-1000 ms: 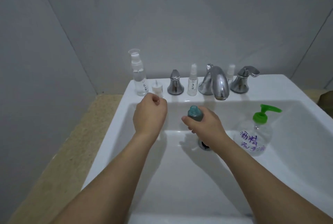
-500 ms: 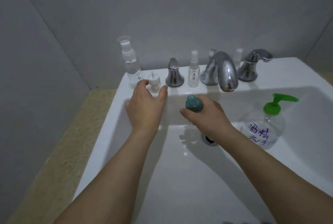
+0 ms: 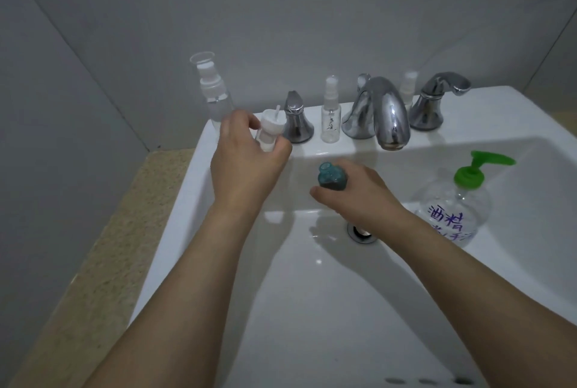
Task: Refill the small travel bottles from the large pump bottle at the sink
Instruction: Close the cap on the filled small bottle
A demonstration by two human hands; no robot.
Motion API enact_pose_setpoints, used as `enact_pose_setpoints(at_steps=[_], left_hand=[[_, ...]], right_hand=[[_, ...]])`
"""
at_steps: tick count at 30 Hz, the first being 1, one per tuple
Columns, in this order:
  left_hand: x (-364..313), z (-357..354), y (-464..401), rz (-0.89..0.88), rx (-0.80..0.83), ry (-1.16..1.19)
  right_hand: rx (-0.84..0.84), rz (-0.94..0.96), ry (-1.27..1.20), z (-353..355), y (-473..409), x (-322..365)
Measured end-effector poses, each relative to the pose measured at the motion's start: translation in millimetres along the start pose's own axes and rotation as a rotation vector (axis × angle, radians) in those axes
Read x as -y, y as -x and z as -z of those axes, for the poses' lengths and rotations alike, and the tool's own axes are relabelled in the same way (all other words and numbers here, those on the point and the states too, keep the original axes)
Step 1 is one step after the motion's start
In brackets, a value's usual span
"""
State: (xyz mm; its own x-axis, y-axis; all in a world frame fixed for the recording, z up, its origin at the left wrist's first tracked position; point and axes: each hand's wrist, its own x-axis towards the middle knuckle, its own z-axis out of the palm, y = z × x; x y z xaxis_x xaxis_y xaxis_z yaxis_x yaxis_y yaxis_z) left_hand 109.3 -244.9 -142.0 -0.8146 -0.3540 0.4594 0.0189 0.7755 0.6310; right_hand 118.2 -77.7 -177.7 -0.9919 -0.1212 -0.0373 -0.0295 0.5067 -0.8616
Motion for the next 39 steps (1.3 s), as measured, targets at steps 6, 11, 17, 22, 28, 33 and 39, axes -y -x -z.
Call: enact_pose_setpoints(at_steps=[6, 11, 17, 22, 28, 33, 39], left_hand=[[-8.1, 22.1, 2.5, -0.062, 0.323, 0.175], [-7.3, 28.3, 3.3, -0.077, 0.418, 0.249], [-5.3, 22.8, 4.4, -0.057, 0.555, 0.222], [-3.1, 18.6, 4.4, -0.018, 0.562, 0.225], [-3.1, 18.4, 4.3, 0.024, 0.592, 0.268], [-2.6, 13.0, 7.5, 0.066, 0.679, 0.234], [2.2, 6.5, 5.9, 0.089, 0.675, 0.248]], right_hand=[[0.076, -0.028, 0.099, 1.4, -6.4, -7.9], [0.090, -0.040, 0.139, 1.6, -7.0, -9.0], [0.099, -0.012, 0.163, 2.2, -4.3, -4.9], [0.086, 0.002, 0.149, 2.0, -2.4, -3.1], [0.089, 0.025, 0.135, 1.5, -2.3, -1.2], [0.093, 0.053, 0.141, 1.0, -2.0, 0.1], [0.094, 0.086, 0.217, 2.1, -2.0, 2.9]])
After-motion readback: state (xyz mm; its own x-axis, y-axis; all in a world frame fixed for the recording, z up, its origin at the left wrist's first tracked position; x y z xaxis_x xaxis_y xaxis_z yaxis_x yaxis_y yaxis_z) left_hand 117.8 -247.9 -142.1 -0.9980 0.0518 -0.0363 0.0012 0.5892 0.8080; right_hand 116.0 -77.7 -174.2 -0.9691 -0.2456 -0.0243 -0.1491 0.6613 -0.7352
